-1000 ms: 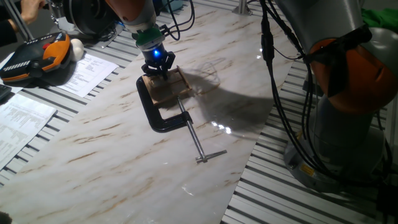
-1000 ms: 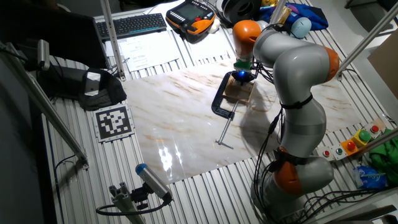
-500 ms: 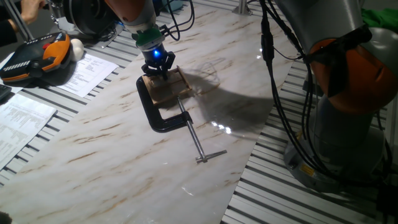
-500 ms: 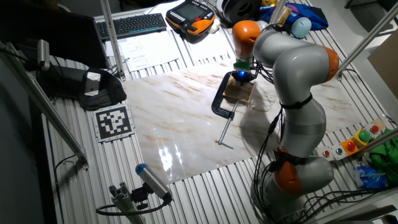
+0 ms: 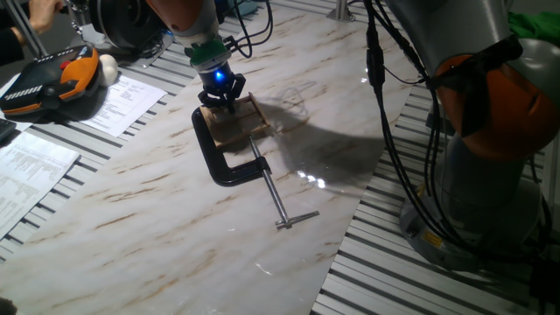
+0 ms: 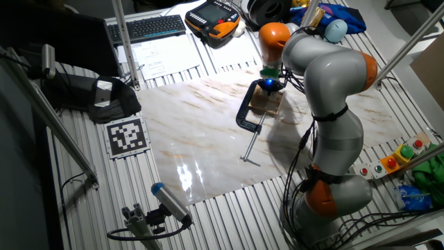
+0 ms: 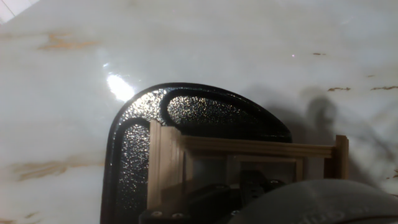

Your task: Open a sliding window

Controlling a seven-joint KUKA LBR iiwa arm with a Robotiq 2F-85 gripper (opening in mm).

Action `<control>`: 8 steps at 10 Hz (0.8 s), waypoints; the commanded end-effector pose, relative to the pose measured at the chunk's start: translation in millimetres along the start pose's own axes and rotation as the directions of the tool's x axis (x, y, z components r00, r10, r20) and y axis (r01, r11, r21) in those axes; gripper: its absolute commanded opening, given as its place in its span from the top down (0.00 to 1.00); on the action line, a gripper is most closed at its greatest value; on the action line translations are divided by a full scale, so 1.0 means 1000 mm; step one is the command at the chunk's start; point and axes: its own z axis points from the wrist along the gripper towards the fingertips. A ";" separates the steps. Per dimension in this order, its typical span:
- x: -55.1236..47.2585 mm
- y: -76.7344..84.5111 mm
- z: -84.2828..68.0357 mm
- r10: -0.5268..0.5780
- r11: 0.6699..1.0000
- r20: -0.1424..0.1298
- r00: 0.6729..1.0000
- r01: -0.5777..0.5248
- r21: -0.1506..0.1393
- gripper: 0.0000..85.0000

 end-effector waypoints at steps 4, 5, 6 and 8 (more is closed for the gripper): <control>0.000 0.003 -0.001 0.000 1.000 -0.001 1.000 0.000 0.002 1.00; 0.000 0.004 -0.001 0.000 1.000 -0.003 1.000 0.000 0.002 1.00; 0.000 0.005 -0.001 0.000 1.000 -0.004 1.000 0.000 0.001 1.00; 0.000 0.006 0.000 -0.001 1.000 -0.005 1.000 0.001 -0.002 1.00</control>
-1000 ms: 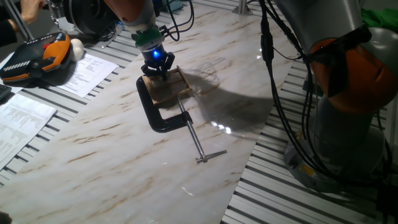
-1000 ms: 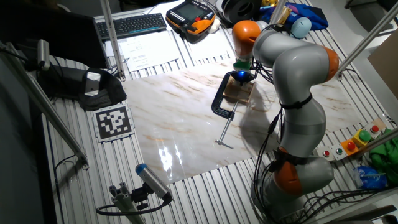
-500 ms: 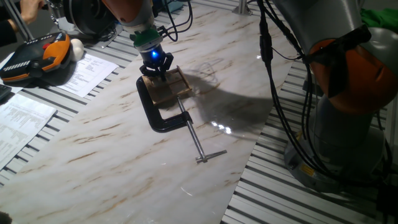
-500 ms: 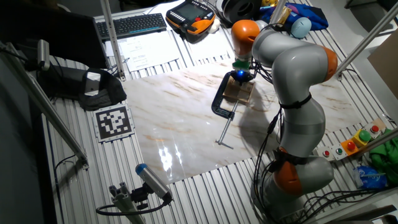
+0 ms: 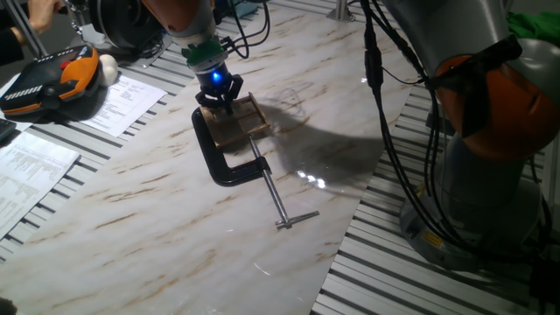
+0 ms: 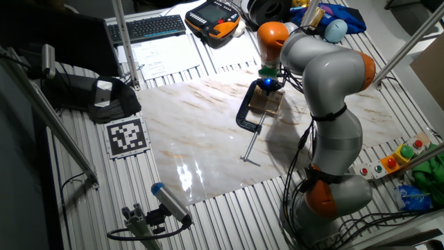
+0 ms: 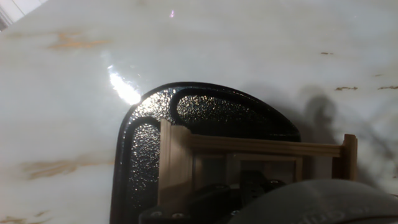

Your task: Open a sliding window

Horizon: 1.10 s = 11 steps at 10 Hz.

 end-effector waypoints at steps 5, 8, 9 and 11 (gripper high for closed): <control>0.000 0.004 -0.002 0.000 1.000 0.000 1.000 0.000 0.000 1.00; 0.001 0.006 -0.001 0.000 1.000 -0.002 1.000 0.000 -0.002 1.00; 0.001 0.006 0.000 -0.001 1.000 -0.003 1.000 0.001 -0.004 1.00; 0.000 0.007 -0.001 -0.001 1.000 -0.004 1.000 0.001 -0.005 1.00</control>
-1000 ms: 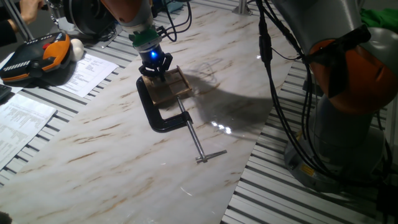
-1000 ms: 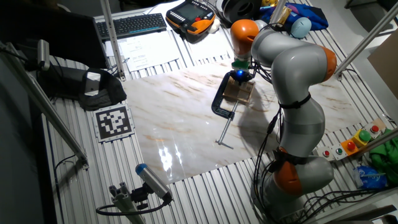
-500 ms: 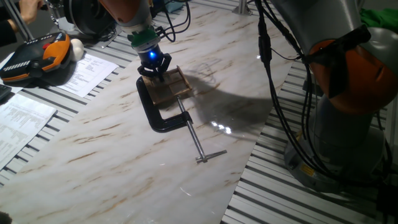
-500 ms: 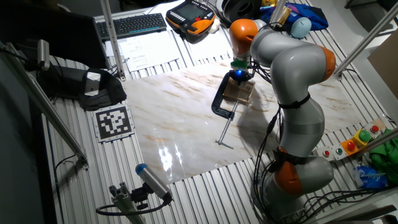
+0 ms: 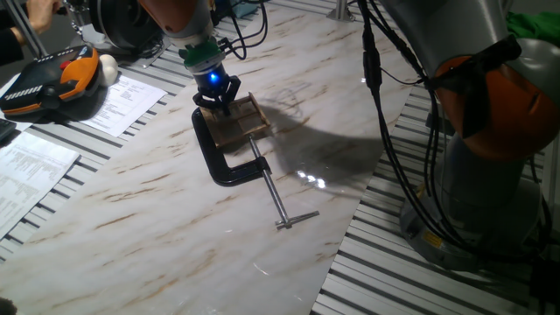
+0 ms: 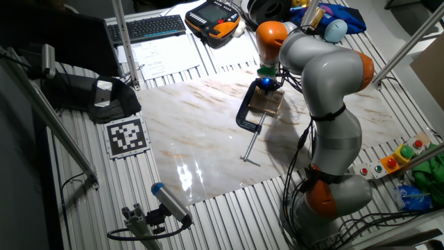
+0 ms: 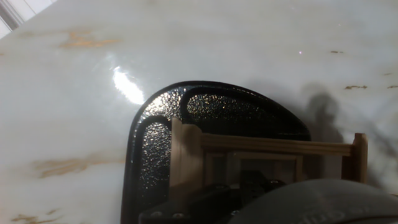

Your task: Open a sliding window

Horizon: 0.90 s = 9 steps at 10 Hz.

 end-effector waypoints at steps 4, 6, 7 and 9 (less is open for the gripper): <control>0.000 0.003 -0.002 0.000 1.000 -0.002 1.000 0.000 0.003 1.00; 0.000 0.003 -0.002 0.000 1.000 -0.001 1.000 0.000 0.004 1.00; 0.000 0.004 -0.002 -0.001 1.000 -0.002 1.000 0.001 0.003 1.00; 0.000 0.005 -0.001 -0.002 1.000 -0.002 1.000 0.002 0.002 1.00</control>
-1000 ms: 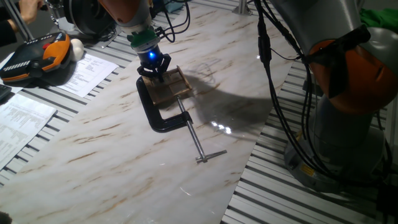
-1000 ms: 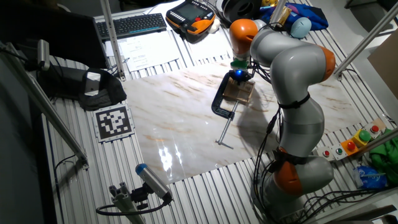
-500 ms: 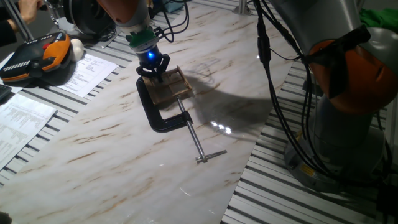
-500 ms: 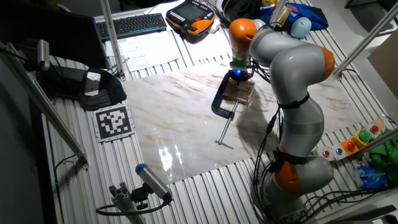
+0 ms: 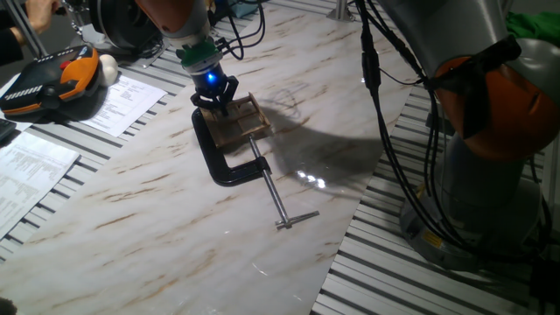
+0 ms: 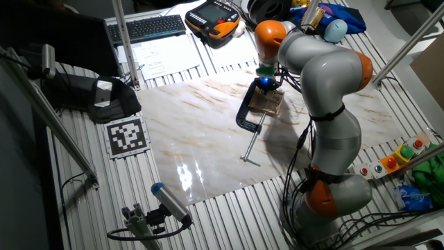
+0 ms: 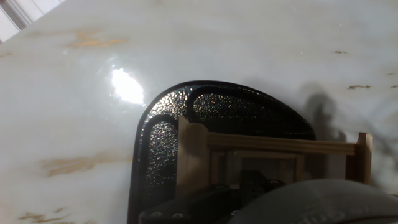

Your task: Open a sliding window

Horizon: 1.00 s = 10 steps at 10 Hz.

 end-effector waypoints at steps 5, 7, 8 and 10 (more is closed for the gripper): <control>0.001 0.003 0.000 0.000 1.000 -0.008 1.000 0.000 0.006 1.00; 0.002 0.005 0.001 0.000 1.000 -0.009 1.000 0.000 0.009 1.00; 0.002 0.005 0.001 0.000 1.000 -0.009 1.000 0.000 0.009 1.00; 0.002 0.005 0.000 0.000 1.000 -0.010 1.000 0.000 0.011 1.00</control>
